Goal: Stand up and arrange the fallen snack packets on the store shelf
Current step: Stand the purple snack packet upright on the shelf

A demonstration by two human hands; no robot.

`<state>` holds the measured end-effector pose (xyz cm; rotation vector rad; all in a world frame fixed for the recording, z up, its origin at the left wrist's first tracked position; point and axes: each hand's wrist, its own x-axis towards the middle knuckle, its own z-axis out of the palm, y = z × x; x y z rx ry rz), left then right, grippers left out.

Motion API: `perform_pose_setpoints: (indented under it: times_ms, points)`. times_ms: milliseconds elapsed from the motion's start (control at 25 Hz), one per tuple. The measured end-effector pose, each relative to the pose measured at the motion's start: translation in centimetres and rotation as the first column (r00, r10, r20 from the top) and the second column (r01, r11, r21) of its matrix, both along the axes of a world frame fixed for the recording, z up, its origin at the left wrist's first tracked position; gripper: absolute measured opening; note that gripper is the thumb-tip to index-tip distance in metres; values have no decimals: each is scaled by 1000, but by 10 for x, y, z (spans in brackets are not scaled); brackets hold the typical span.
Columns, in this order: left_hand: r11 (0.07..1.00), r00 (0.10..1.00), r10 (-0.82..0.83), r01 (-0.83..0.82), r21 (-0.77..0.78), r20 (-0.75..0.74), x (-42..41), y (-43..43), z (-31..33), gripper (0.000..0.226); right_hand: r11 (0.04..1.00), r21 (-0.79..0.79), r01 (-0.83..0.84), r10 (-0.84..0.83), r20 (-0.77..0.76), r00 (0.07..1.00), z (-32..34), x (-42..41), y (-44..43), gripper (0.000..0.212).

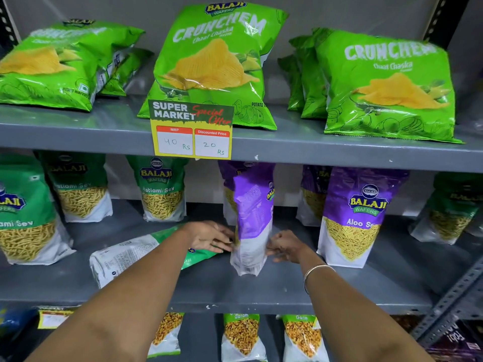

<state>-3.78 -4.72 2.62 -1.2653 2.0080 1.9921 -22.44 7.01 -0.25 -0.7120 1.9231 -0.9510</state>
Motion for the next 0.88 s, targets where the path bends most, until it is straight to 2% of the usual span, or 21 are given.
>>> perform_pose_setpoints:
  times_ms: [80,160,280,400,480,520,640,760,880]
  points:
    - [992,998,58,-59,-109,-14,-7,5,-6,19,999,-23,-33,34,59,998,3,0,2,22]
    - [965,979,171,-190,-182,-112,-16,7,-14,14,990,-34,-137,139,105,985,5,-4,8,28]
    - [965,957,180,-218,-149,-229,-26,7,-22,74,938,-27,-347,347,103,932,9,-4,13,63]
    - [955,953,161,-216,-202,-256,-35,8,-25,100,897,-87,-433,430,-50,902,2,8,8,70]
    - [939,958,174,-231,-256,-228,-37,9,-27,99,913,-77,-400,376,-222,900,0,12,8,70]
    - [931,963,172,-228,-284,-207,-38,9,-28,90,918,-99,-384,353,-237,905,0,10,9,66]
    - [908,974,176,-216,-358,-143,-33,7,-26,70,919,-281,-276,283,-17,959,2,-2,16,59]
    - [913,969,191,-235,-333,-159,-29,4,-19,50,931,-337,-138,165,55,985,6,-15,19,63]
    - [892,953,253,-296,-342,-166,-25,5,-19,77,945,-304,-120,142,51,989,7,-24,19,54]
